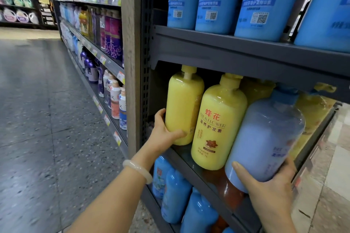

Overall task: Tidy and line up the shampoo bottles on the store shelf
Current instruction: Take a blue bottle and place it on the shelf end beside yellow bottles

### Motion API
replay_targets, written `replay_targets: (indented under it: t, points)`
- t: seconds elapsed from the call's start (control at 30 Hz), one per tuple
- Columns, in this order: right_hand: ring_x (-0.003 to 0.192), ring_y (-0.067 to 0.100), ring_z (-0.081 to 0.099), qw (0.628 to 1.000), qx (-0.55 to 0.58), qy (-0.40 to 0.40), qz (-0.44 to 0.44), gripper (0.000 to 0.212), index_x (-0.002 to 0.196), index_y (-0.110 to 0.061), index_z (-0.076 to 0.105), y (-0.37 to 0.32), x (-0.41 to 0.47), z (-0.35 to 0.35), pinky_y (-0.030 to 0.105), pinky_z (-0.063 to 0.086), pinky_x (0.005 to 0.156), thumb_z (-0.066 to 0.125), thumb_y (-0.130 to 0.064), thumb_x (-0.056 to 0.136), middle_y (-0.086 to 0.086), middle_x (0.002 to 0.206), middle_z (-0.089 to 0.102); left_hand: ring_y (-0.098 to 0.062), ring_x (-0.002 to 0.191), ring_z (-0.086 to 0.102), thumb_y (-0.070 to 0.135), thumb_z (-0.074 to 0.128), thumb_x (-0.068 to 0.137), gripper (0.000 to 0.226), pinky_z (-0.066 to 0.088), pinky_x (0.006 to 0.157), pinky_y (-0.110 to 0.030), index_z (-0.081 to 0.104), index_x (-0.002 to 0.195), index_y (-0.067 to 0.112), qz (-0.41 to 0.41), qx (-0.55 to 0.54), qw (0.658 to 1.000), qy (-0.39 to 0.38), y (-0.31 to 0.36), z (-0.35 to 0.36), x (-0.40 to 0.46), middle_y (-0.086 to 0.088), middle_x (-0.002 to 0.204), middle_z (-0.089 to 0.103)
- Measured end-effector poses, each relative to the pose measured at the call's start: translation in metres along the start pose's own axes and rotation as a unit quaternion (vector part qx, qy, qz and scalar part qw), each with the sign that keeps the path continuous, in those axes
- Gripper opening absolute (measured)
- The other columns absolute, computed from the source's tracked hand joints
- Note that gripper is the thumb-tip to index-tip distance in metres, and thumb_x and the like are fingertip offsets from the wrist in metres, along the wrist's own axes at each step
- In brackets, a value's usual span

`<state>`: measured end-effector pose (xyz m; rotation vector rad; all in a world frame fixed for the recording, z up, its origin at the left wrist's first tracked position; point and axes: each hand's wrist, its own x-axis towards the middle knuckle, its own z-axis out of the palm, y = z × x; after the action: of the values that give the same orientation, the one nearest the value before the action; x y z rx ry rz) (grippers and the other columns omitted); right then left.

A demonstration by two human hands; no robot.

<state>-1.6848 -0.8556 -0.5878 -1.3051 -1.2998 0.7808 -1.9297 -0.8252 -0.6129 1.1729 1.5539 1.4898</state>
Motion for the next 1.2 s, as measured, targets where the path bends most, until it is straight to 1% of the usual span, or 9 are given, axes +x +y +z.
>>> replay_targets:
  t: [0.1,0.27,0.43,0.53,0.67,0.77,0.93,1.07,1.2]
  points:
    - [0.119,0.027,0.047,1.0,-0.005,0.003,-0.002,0.101,0.138,-0.016,0.029,0.001,0.0,0.0,0.031,0.035,0.089,0.087,-0.014,0.056,0.009,0.134,0.047,-0.017,0.111,0.046,0.027,0.083,0.062,0.103,0.047,0.086,-0.032,0.016,0.14,0.03,-0.003,0.029,1.0,-0.003,0.002,0.004,0.001,-0.001,0.129,0.042]
    - [0.117,0.027,0.048,1.0,-0.011,-0.002,0.002,0.102,0.136,-0.014,0.028,0.002,0.002,0.0,0.036,0.037,0.094,0.089,-0.017,0.053,0.01,0.132,0.047,-0.024,0.124,0.031,0.047,0.083,0.054,0.11,0.034,0.105,-0.045,0.017,0.139,0.022,0.004,0.154,0.978,0.142,0.007,0.026,-0.006,-0.005,0.132,0.031]
    - [0.117,0.028,0.048,1.0,-0.009,0.0,-0.004,0.103,0.137,-0.016,0.026,0.003,0.001,0.002,0.042,0.04,0.097,0.088,-0.02,0.055,0.008,0.132,0.045,-0.026,0.127,0.031,0.028,0.071,0.055,0.112,0.036,0.105,-0.049,0.002,0.143,0.031,-0.024,0.034,0.998,0.043,0.01,0.01,-0.003,-0.005,0.143,0.022]
    - [0.115,0.028,0.048,1.0,-0.01,-0.004,-0.011,0.101,0.137,-0.015,0.025,0.005,0.001,0.001,0.04,0.04,0.095,0.087,-0.02,0.057,0.009,0.131,0.046,-0.025,0.118,0.044,0.007,0.073,0.069,0.099,0.043,0.097,-0.042,0.01,0.143,0.027,-0.027,-0.002,1.0,-0.012,0.014,0.001,-0.001,-0.006,0.136,0.038]
    - [0.113,0.026,0.047,1.0,-0.012,-0.006,-0.019,0.1,0.137,-0.015,0.024,0.005,0.0,0.001,0.039,0.039,0.092,0.086,-0.022,0.059,0.005,0.128,0.045,-0.02,0.115,0.046,0.023,0.085,0.056,0.098,0.045,0.097,-0.042,0.027,0.135,0.023,-0.008,0.058,0.997,0.054,0.016,0.006,-0.003,0.002,0.122,0.044]
    - [0.105,0.019,0.045,1.0,-0.008,-0.006,-0.023,0.099,0.137,-0.017,0.024,0.006,-0.001,0.002,0.037,0.04,0.091,0.085,-0.023,0.06,-0.005,0.117,0.041,-0.015,0.116,0.029,0.039,0.084,0.05,0.112,0.035,0.1,-0.039,0.016,0.138,0.028,-0.003,0.141,0.986,0.088,0.013,0.012,-0.006,0.003,0.122,0.028]
    - [0.1,0.015,0.043,1.0,-0.005,0.0,-0.029,0.097,0.136,-0.017,0.025,0.009,0.0,0.003,0.036,0.04,0.089,0.085,-0.021,0.06,-0.006,0.115,0.041,-0.021,0.119,0.042,0.017,0.082,0.059,0.114,0.041,0.101,-0.043,0.006,0.142,0.031,-0.036,0.038,0.998,-0.017,0.012,-0.003,-0.004,-0.001,0.13,0.04]
    - [0.1,0.016,0.044,0.999,-0.006,-0.002,-0.037,0.098,0.137,-0.018,0.025,0.01,0.001,0.003,0.034,0.039,0.087,0.085,-0.021,0.06,-0.007,0.114,0.041,-0.015,0.108,0.05,0.011,0.08,0.065,0.096,0.046,0.09,-0.034,0.02,0.139,0.024,-0.008,0.038,0.999,0.0,0.01,0.002,-0.006,0.005,0.115,0.05]
    - [0.103,0.017,0.044,0.999,-0.008,-0.004,-0.034,0.099,0.138,-0.018,0.025,0.013,0.002,0.004,0.037,0.041,0.09,0.085,-0.023,0.06,-0.007,0.117,0.041,-0.017,0.111,0.049,0.016,0.08,0.065,0.096,0.046,0.095,-0.039,0.018,0.139,0.029,-0.005,0.029,1.0,-0.001,0.007,0.002,-0.006,0.003,0.119,0.05]
